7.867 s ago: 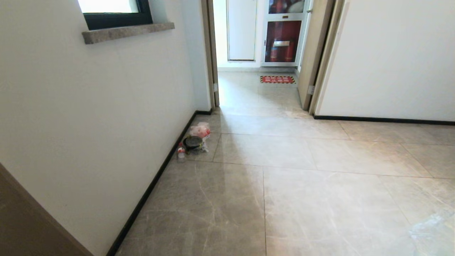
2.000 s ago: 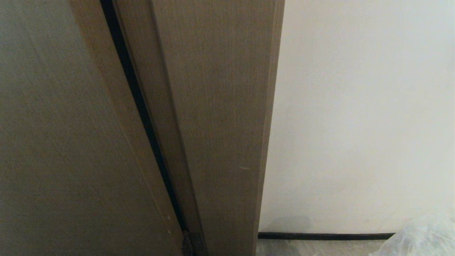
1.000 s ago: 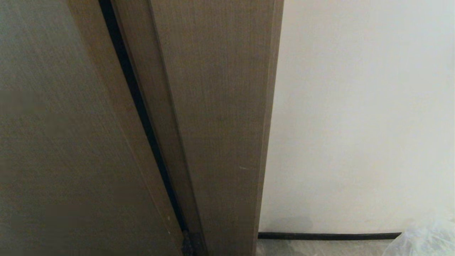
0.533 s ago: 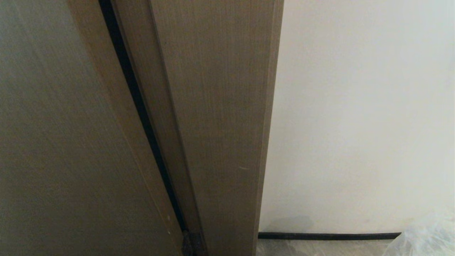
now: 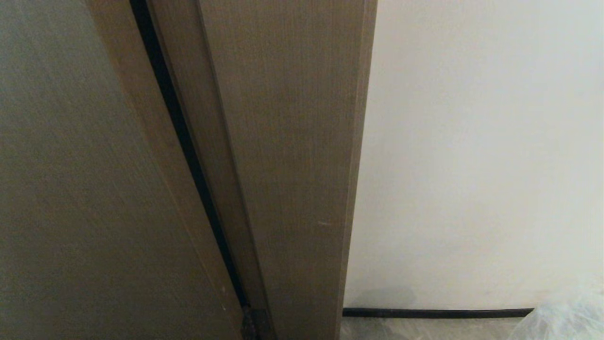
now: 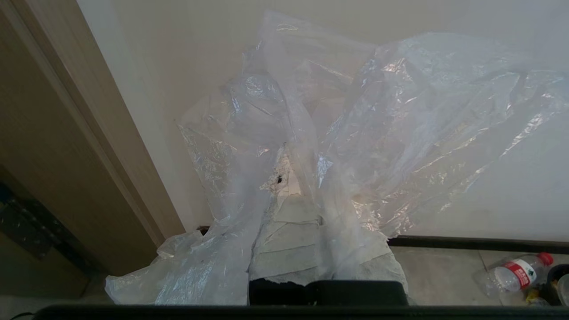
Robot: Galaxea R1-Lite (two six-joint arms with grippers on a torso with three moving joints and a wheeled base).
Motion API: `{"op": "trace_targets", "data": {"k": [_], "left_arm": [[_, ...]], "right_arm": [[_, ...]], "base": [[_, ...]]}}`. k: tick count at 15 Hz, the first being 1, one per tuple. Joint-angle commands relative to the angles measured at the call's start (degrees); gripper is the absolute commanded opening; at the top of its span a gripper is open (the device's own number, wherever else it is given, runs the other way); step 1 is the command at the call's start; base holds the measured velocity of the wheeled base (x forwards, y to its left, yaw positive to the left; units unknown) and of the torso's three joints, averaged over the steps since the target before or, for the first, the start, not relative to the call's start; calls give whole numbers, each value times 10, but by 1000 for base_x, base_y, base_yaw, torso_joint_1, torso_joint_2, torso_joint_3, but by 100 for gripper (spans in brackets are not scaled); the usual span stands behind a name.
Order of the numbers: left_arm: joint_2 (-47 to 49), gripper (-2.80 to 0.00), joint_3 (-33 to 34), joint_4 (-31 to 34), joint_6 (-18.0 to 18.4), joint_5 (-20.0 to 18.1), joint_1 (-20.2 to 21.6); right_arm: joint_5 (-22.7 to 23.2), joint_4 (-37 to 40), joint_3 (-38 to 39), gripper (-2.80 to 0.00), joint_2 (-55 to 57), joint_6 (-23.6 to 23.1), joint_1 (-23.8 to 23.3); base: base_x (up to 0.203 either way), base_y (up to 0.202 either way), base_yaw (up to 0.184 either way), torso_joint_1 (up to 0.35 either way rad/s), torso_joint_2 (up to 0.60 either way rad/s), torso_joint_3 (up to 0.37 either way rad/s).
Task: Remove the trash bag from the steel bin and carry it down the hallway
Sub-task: Put the trash bag at the door
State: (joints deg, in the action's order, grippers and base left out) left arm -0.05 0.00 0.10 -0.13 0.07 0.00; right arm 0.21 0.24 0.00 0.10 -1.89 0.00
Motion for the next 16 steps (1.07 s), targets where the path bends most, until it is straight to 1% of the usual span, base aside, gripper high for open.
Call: {"op": "trace_targets", "data": {"k": [1,16], "left_arm": [[0,-280,0,0,0,0,0],[0,-280,0,0,0,0,0]], "right_arm": [[1,0,0,-280,0,0,0],[1,-2,0,-280,0,-1,0]], "base": [[0,0,0,-2,-2,-124],[0,0,0,3,3,-193]]}}
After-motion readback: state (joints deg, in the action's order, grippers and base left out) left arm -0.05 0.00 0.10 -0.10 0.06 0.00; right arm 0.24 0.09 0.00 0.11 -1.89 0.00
